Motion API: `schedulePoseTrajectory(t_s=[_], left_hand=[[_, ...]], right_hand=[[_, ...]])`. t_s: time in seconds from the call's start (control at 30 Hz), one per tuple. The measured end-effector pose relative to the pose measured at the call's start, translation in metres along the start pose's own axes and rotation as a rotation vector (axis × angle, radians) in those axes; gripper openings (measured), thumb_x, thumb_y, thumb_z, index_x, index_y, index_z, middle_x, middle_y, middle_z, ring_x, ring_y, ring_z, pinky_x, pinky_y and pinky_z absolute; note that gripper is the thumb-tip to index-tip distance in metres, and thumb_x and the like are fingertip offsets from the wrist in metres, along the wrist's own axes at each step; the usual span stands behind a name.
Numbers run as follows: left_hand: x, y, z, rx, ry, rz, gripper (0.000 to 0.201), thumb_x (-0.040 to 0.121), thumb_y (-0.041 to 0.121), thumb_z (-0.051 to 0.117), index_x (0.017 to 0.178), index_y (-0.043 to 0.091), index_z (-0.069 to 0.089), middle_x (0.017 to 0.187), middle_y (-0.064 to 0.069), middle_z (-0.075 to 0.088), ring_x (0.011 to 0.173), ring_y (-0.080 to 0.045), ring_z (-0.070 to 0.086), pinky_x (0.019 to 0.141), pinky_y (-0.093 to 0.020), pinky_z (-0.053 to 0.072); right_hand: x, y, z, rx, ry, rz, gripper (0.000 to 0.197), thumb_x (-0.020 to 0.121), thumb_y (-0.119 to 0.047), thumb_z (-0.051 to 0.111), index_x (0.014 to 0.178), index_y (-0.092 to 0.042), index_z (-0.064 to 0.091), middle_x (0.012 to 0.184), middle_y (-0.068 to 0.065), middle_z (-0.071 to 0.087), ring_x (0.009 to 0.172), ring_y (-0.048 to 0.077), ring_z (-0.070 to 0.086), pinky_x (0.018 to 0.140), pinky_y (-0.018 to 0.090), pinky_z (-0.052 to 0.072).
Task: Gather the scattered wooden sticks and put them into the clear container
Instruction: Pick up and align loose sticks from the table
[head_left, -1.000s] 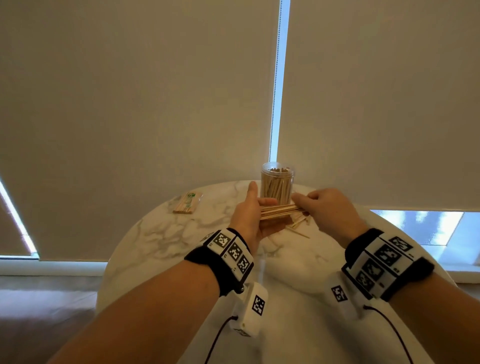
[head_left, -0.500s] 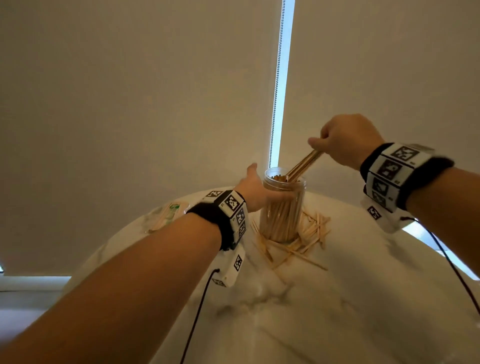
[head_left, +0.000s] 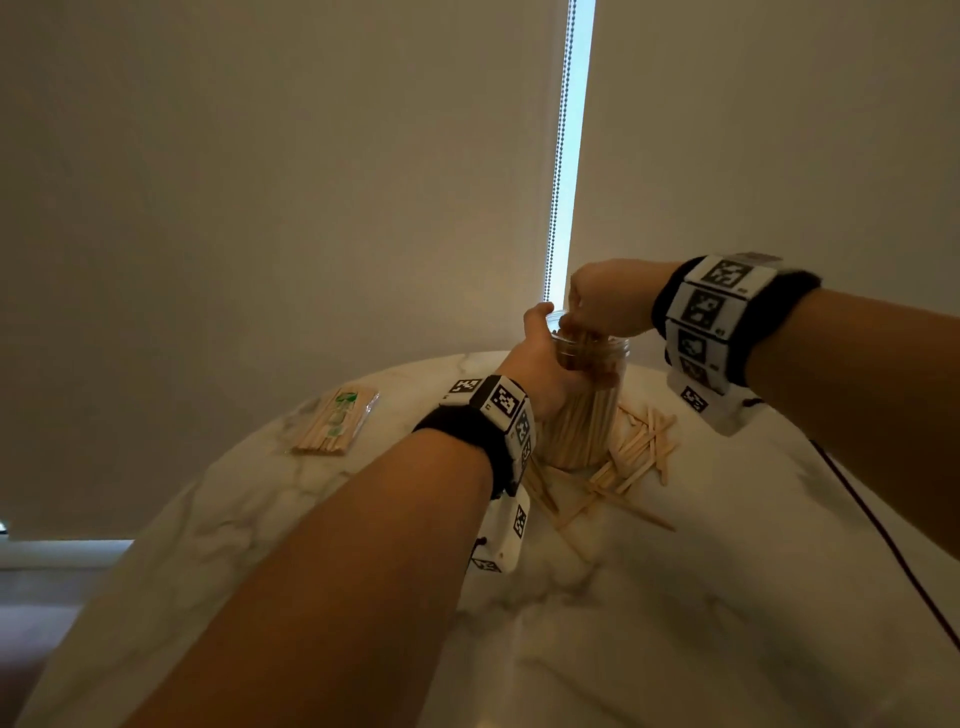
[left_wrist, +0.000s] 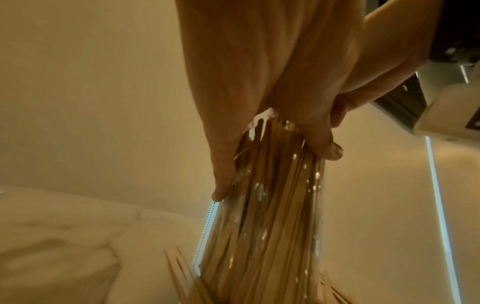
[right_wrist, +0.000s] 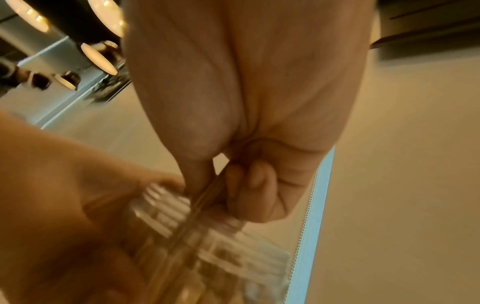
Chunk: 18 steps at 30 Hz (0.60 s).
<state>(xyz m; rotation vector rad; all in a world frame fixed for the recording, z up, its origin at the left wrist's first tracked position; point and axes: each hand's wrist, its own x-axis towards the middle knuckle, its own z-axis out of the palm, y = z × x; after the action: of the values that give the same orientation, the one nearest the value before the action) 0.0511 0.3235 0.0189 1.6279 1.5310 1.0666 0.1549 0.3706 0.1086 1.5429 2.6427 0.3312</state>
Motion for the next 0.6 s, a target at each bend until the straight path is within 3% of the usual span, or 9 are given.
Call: schedulePoseTrajectory(t_s=[0.1,0.2,0.27,0.33,0.47,0.53,0.6], left_hand=[[-0.001,0.003,0.000,0.025,0.007,-0.001,0.113,0.079,0.030,0.081,0.155,0.021,-0.002,0.134,-0.008,0.057,0.118,-0.026,0.058,0.087,-0.029,0.044],[-0.003,0.004,0.000,0.036,0.020,-0.011,0.112,0.079,0.033,0.081,0.154,0.023,-0.001,0.133,-0.009,0.056,0.116,-0.028,0.059,0.084,-0.031,0.047],[-0.003,0.003,0.000,0.029,0.022,-0.002,0.111,0.078,0.034,0.082,0.154,0.023,0.001,0.131,-0.010,0.059,0.114,-0.027,0.060,0.084,-0.031,0.047],[-0.003,0.002,0.000,0.019,0.026,0.004,0.111,0.079,0.031,0.082,0.154,0.021,0.001,0.131,-0.011,0.059,0.115,-0.026,0.060,0.086,-0.030,0.045],[-0.001,-0.001,0.002,0.043,0.038,0.005,0.110,0.080,0.030,0.081,0.154,0.023,0.001,0.129,-0.009,0.061,0.115,-0.027,0.060,0.090,-0.034,0.048],[-0.002,-0.001,0.003,0.058,0.052,0.004,0.110,0.079,0.033,0.081,0.154,0.024,0.001,0.127,-0.008,0.062,0.114,-0.028,0.061,0.092,-0.036,0.049],[-0.002,-0.002,0.002,0.056,0.048,-0.005,0.110,0.079,0.035,0.081,0.154,0.024,0.001,0.128,-0.010,0.062,0.114,-0.028,0.061,0.092,-0.035,0.049]], right_hand=[[0.002,-0.013,0.005,-0.062,-0.096,-0.008,0.035,0.104,-0.026,0.044,0.116,-0.001,0.065,0.093,0.009,0.059,0.082,0.022,0.053,0.073,0.029,0.040],[0.001,-0.016,-0.009,-0.020,-0.186,0.021,0.035,0.105,-0.029,0.042,0.099,-0.003,0.065,0.090,0.008,0.064,0.073,0.019,0.057,0.065,0.024,0.045],[0.003,-0.009,-0.018,0.083,-0.145,0.030,0.033,0.100,-0.033,0.054,0.102,-0.004,0.069,0.097,0.009,0.070,0.087,0.021,0.067,0.079,0.027,0.054],[0.001,-0.004,-0.017,0.125,-0.046,0.027,0.032,0.093,-0.035,0.065,0.107,-0.007,0.073,0.104,0.007,0.073,0.100,0.023,0.068,0.091,0.033,0.055],[-0.001,-0.002,-0.002,0.142,-0.064,0.081,0.032,0.095,-0.031,0.061,0.114,-0.007,0.069,0.100,0.007,0.066,0.087,0.023,0.058,0.077,0.033,0.047],[-0.002,0.003,-0.007,0.287,-0.093,0.081,0.029,0.090,-0.029,0.068,0.113,-0.012,0.070,0.101,0.006,0.066,0.088,0.021,0.058,0.082,0.037,0.051],[-0.004,0.006,-0.008,0.352,-0.054,0.065,0.018,0.088,-0.029,0.071,0.103,-0.019,0.074,0.100,-0.001,0.069,0.093,0.017,0.061,0.087,0.033,0.053]])
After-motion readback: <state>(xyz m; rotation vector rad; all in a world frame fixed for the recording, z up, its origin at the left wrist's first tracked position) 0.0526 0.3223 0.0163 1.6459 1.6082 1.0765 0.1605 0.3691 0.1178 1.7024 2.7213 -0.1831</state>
